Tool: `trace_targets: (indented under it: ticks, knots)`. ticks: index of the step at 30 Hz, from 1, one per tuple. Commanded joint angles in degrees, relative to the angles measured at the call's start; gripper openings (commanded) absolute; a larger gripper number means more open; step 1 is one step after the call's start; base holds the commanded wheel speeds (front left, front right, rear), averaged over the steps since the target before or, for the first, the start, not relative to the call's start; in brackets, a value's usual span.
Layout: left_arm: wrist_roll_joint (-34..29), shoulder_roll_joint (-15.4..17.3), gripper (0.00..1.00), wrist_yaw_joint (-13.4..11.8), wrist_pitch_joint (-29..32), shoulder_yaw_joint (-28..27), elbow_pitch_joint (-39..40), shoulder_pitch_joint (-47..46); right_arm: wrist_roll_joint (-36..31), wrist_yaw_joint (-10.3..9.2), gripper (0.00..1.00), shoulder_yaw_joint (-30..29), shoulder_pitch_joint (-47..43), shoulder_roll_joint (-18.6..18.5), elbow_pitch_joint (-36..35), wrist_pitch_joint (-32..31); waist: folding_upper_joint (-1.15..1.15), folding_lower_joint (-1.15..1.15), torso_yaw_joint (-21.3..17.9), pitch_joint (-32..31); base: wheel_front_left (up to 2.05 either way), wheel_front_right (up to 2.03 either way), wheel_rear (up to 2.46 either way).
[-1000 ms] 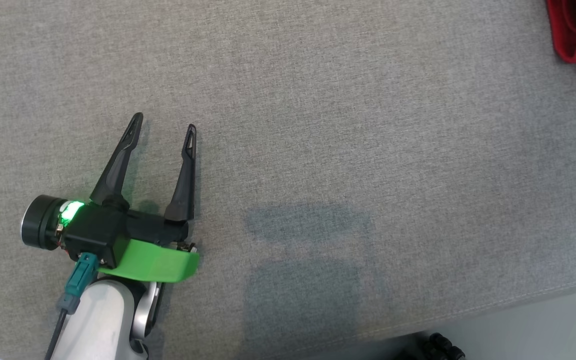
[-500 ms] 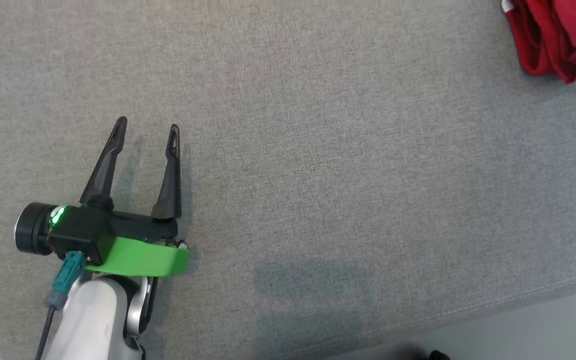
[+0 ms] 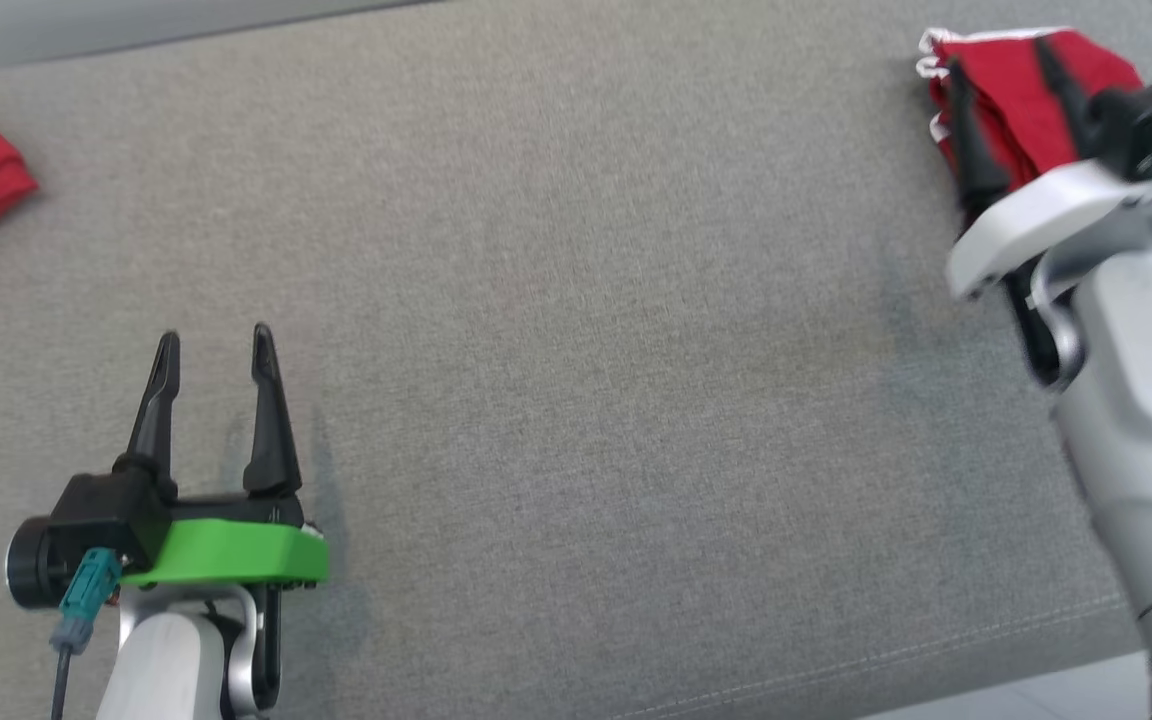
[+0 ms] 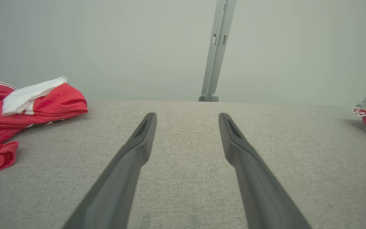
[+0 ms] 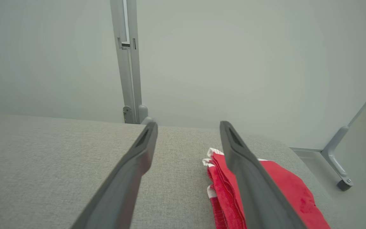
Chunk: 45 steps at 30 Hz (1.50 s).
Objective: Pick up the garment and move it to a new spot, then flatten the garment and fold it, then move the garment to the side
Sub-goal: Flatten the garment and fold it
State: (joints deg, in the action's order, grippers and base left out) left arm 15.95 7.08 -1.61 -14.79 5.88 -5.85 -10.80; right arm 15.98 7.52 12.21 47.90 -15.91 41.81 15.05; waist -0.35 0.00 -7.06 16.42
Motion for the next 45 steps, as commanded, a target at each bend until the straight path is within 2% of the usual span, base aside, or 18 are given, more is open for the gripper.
trace_targets:
  ticks: [1, 8, 14, 29, 45]
  knots:
    - [0.6, 0.0, 1.00, -0.4, -0.4, -0.6, -0.7, 1.2, -0.9, -0.05, 1.00, -0.5, -2.4, 1.2, -1.5, 0.1, 0.35, 0.00, 1.7, -5.5, 0.00, 0.00, 0.00]
    - [1.4, -0.8, 1.00, -0.7, -0.4, -2.3, -3.8, 5.2, -5.4, -0.05, 1.00, -7.4, -14.3, 8.6, -10.1, 0.2, 0.35, 0.00, 2.9, -10.4, 0.00, 0.00, 0.00]
    - [1.5, -1.7, 1.00, -0.5, -0.3, -2.6, -5.1, 9.0, -6.2, -0.06, 1.00, -9.4, -24.6, 12.2, -16.5, 0.2, 0.35, 0.00, 4.0, -14.2, 0.00, 0.00, 0.00]
    - [0.3, -3.3, 1.00, 0.0, -0.4, -1.4, -6.1, 13.4, -3.1, -0.06, 1.00, -6.0, -38.9, 13.0, -25.7, 0.1, 0.35, 0.00, 5.0, -16.6, 0.00, 0.00, 0.00]
    - [-0.9, -3.7, 1.00, 0.6, -0.4, -2.2, -6.0, 12.4, -2.2, -0.06, 1.00, -5.0, -41.7, 13.0, -28.5, 0.1, 0.35, 0.00, 4.9, -16.2, 0.00, 0.00, 0.00]
